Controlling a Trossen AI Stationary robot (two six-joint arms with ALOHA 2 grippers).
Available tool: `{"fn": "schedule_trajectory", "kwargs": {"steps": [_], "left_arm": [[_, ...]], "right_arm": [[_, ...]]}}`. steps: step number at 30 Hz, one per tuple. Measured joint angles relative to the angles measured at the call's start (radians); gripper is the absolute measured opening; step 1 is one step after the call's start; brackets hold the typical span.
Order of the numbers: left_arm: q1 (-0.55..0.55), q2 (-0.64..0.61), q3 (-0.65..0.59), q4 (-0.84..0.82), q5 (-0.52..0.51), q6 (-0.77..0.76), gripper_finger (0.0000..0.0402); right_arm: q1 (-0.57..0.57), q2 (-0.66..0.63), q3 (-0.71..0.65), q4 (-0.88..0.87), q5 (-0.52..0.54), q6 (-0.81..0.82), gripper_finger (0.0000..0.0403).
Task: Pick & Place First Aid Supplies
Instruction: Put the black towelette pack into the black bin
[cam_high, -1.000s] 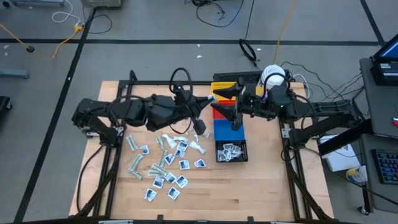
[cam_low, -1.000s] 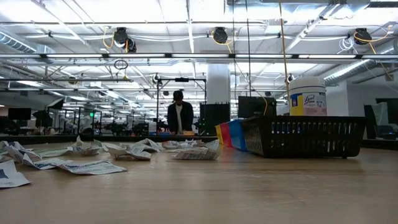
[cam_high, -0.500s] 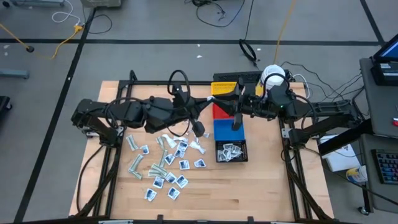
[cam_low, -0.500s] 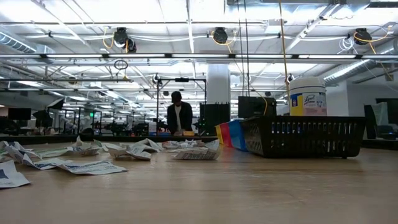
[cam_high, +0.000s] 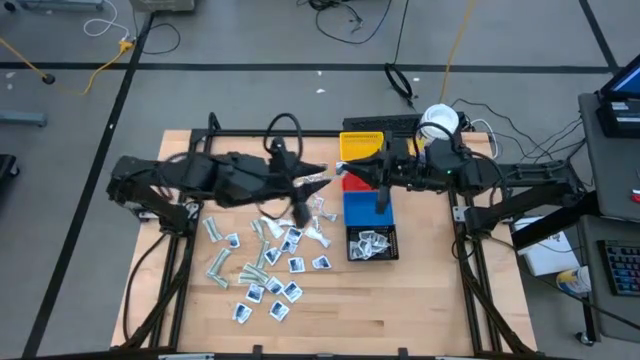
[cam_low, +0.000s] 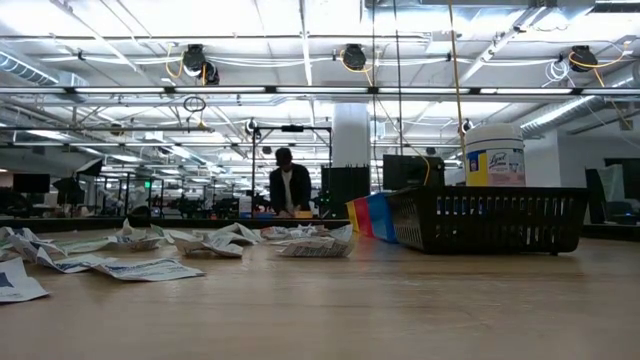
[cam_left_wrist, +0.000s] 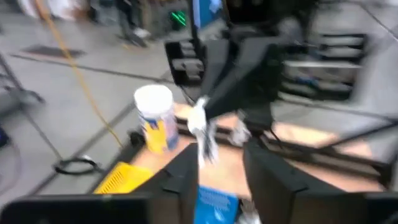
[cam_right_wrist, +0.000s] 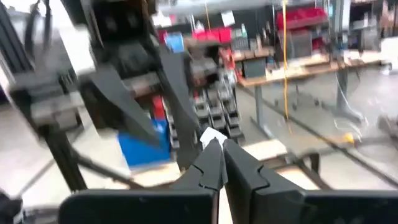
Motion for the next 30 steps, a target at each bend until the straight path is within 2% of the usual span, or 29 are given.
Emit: {"fn": "schedule_trajectory", "kwargs": {"steps": [4, 9, 14, 18, 22, 30], "left_arm": [[0.031, -0.059, 0.000, -0.137, 0.145, -0.037, 0.0191], [0.070, -0.127, 0.000, -0.238, 0.268, -0.054, 0.0223], [0.094, -0.171, 0.001, -0.276, 0.281, -0.063, 0.0229], [0.104, -0.201, 0.001, -0.280, 0.280, -0.064, 0.0229], [0.109, -0.210, 0.001, -0.280, 0.280, -0.061, 0.0230], [0.109, -0.210, 0.001, -0.280, 0.280, -0.047, 0.0230]], "right_arm": [[0.000, -0.006, 0.081, -0.283, -0.020, 0.010, 0.0001], [0.000, 0.043, 0.174, -0.627, -0.058, 0.037, 0.0001], [0.000, 0.101, 0.190, -0.866, -0.130, 0.094, 0.0000], [0.020, 0.174, 0.174, -1.018, -0.129, 0.108, 0.0000], [0.060, 0.210, 0.067, -0.990, -0.129, 0.110, 0.0000], [0.151, 0.261, -0.260, -0.656, -0.146, 0.155, 0.0000]]}}
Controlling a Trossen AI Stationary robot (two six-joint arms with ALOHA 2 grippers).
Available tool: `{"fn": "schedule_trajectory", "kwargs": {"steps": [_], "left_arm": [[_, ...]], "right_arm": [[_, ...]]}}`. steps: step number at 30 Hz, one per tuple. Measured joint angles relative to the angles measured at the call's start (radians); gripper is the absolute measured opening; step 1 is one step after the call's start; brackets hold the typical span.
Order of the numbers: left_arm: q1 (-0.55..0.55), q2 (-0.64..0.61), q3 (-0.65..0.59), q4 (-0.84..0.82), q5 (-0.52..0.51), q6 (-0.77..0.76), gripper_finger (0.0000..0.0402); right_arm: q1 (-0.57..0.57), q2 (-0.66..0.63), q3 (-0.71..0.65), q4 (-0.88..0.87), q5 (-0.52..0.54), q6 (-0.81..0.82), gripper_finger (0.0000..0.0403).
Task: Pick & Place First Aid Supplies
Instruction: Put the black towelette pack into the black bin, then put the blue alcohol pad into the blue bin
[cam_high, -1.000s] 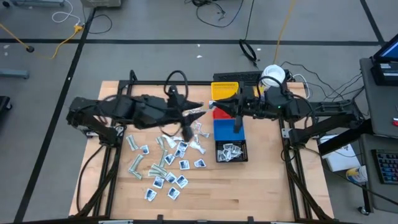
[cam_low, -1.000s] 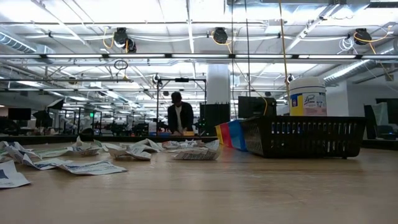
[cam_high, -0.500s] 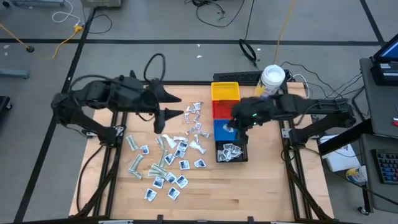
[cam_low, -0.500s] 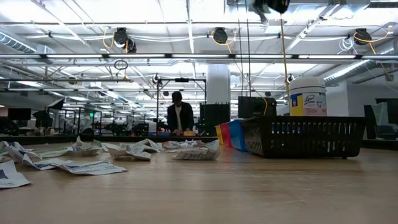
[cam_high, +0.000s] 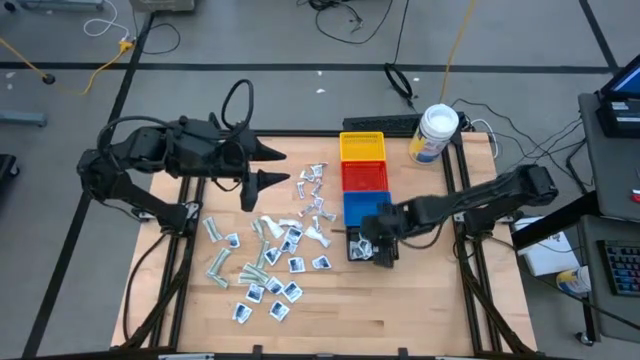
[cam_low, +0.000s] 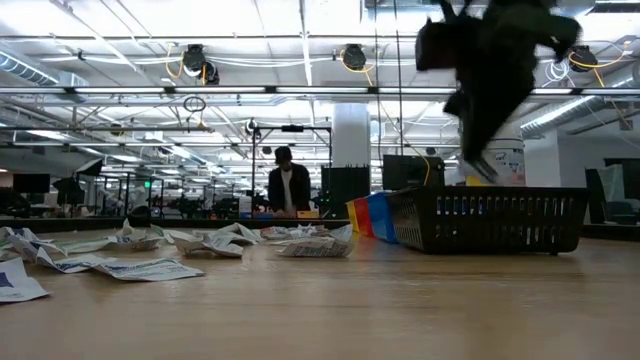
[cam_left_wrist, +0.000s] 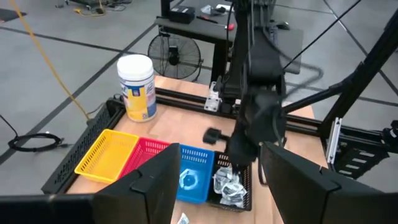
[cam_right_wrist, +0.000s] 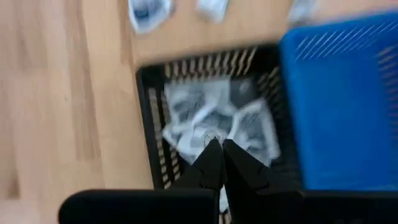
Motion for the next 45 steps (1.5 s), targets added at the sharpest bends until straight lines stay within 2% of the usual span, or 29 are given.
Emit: {"fn": "schedule_trajectory", "kwargs": {"steps": [3, 6, 9, 12, 20, 25, 29, 36, 45], "left_arm": [[0.000, 0.000, 0.000, 0.000, 0.000, 0.000, 0.0230], [0.000, 0.000, 0.000, 0.000, 0.000, 0.000, 0.0230], [0.000, 0.000, 0.000, -0.001, 0.000, 0.000, 0.0230], [0.000, 0.000, 0.000, -0.019, 0.000, 0.000, 0.0230], [0.000, 0.000, 0.000, -0.027, -0.002, -0.002, 0.0230], [0.000, 0.000, 0.000, -0.030, -0.011, 0.002, 0.0230], [0.000, 0.000, 0.000, -0.037, -0.011, 0.012, 0.0230], [0.000, 0.000, 0.000, -0.035, -0.011, -0.002, 0.0230], [0.000, 0.000, -0.001, -0.015, -0.010, -0.008, 0.0230]], "right_arm": [[0.008, 0.025, -0.052, 0.103, -0.036, 0.006, 0.0000], [0.010, 0.037, -0.056, 0.105, -0.035, 0.007, 0.0002], [0.009, 0.035, -0.056, 0.104, -0.015, 0.006, 0.0020], [0.009, 0.028, -0.056, 0.086, -0.009, -0.016, 0.0061], [0.009, 0.014, -0.053, 0.069, -0.011, 0.005, 0.0214], [0.004, -0.025, 0.014, 0.153, -0.003, 0.001, 0.0265], [-0.017, -0.054, 0.076, 0.309, -0.004, -0.001, 0.0275], [-0.067, -0.068, 0.220, 0.583, -0.004, 0.004, 0.0270], [-0.140, -0.070, 0.445, 0.646, -0.003, -0.056, 0.0263]]}}
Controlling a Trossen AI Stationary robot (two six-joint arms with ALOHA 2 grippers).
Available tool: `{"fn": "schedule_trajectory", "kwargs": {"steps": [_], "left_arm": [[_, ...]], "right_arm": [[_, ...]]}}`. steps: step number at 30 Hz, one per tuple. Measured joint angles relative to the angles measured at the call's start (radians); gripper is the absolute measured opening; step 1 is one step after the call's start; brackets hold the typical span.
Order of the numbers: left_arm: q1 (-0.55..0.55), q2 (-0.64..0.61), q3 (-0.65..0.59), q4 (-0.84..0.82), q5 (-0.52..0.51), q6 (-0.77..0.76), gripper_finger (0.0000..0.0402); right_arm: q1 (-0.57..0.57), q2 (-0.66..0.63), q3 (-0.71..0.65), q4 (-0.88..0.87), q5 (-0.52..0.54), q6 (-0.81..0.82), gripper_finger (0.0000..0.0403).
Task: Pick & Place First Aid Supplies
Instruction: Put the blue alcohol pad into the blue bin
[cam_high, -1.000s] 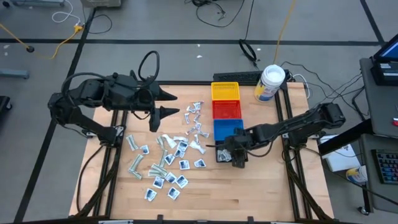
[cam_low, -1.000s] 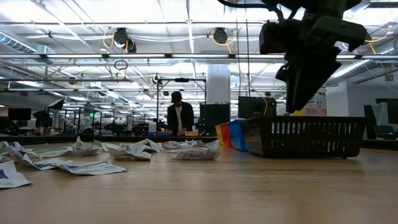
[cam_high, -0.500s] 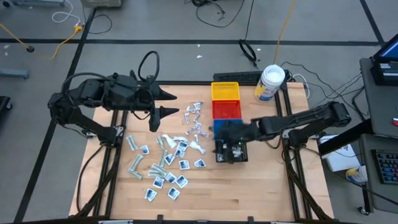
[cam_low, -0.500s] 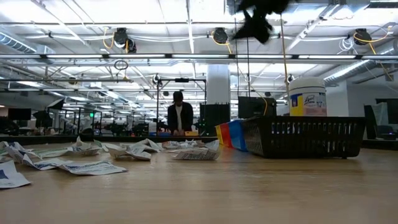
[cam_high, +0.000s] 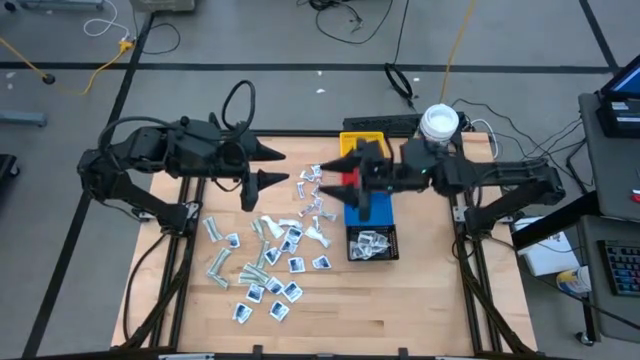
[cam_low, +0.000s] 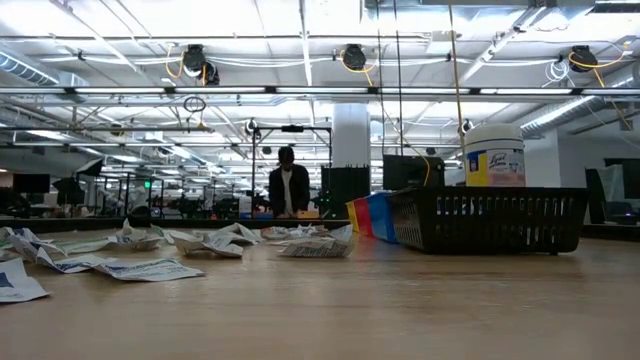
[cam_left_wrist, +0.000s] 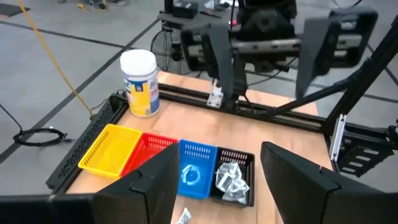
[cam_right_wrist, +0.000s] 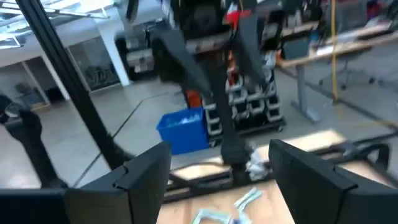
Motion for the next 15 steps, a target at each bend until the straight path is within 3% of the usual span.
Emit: {"fn": "schedule_trajectory", "kwargs": {"steps": [7, 15], "left_arm": [[0.007, 0.000, 0.000, -0.063, 0.028, -0.055, 0.0230], [0.088, 0.001, 0.000, -0.396, 0.217, -0.314, 0.0230]], "right_arm": [[-0.030, 0.003, 0.021, -0.024, -0.004, -0.039, 0.0263], [-0.033, 0.003, 0.022, -0.058, -0.006, -0.051, 0.0263]]}}
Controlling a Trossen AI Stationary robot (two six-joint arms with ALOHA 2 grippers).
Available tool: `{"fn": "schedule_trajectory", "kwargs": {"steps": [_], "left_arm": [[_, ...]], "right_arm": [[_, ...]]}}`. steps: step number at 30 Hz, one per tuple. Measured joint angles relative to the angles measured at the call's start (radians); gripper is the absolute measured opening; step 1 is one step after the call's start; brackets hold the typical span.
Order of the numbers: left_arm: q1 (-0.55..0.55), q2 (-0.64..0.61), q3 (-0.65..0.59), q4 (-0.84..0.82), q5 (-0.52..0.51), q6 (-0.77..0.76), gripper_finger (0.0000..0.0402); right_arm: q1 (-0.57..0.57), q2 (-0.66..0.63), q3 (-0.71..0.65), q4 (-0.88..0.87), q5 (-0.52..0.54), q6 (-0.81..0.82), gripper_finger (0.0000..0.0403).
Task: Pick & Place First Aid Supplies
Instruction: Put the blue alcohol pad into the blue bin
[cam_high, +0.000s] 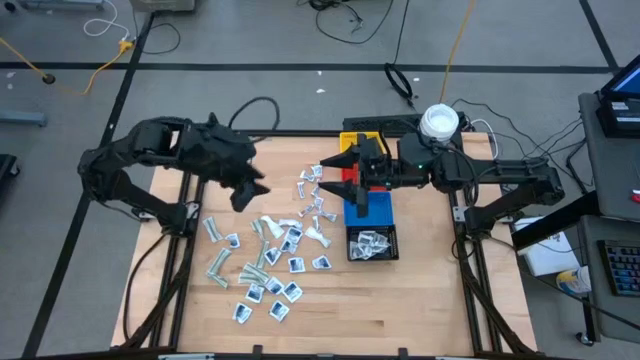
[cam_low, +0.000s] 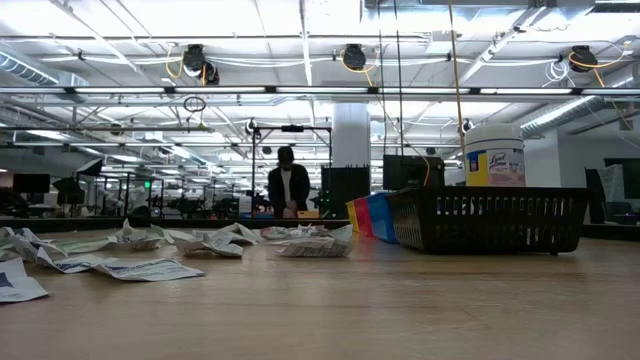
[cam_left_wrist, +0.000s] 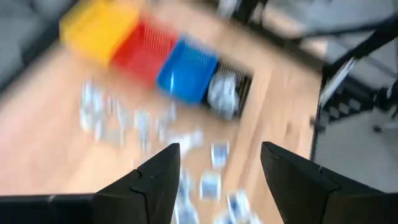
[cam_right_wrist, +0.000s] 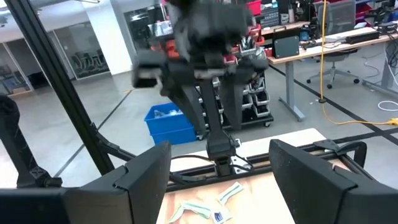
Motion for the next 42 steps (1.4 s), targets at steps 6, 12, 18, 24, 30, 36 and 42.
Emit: {"fn": "schedule_trajectory", "kwargs": {"steps": [6, 12, 18, 24, 30, 36, 42], "left_arm": [[0.035, 0.011, -0.001, -0.297, 0.089, -0.190, 0.0230], [0.003, -0.001, -0.149, -0.285, 0.093, -0.320, 0.0230], [-0.011, -0.027, -0.451, -0.284, 0.089, -0.570, 0.0230], [-0.011, -0.029, -0.720, -0.206, 0.094, -0.780, 0.0230], [-0.021, -0.029, -0.941, 0.060, 0.103, -0.926, 0.0230], [-0.075, -0.026, -1.101, 0.187, 0.117, -1.136, 0.0230], [-0.147, -0.026, -1.247, 0.434, 0.147, -1.295, 0.0230]], "right_arm": [[0.000, 0.000, 0.000, 0.002, 0.000, -0.020, 0.0263], [0.000, 0.000, 0.000, 0.000, -0.001, -0.053, 0.0263], [0.000, 0.000, 0.000, -0.001, -0.002, -0.079, 0.0263], [0.000, 0.000, 0.000, -0.001, -0.031, -0.123, 0.0263], [0.000, 0.000, 0.000, -0.001, -0.033, -0.186, 0.0263], [0.000, 0.000, 0.000, -0.016, -0.084, -0.227, 0.0263], [0.000, -0.001, 0.000, -0.077, -0.082, -0.236, 0.0263]]}}
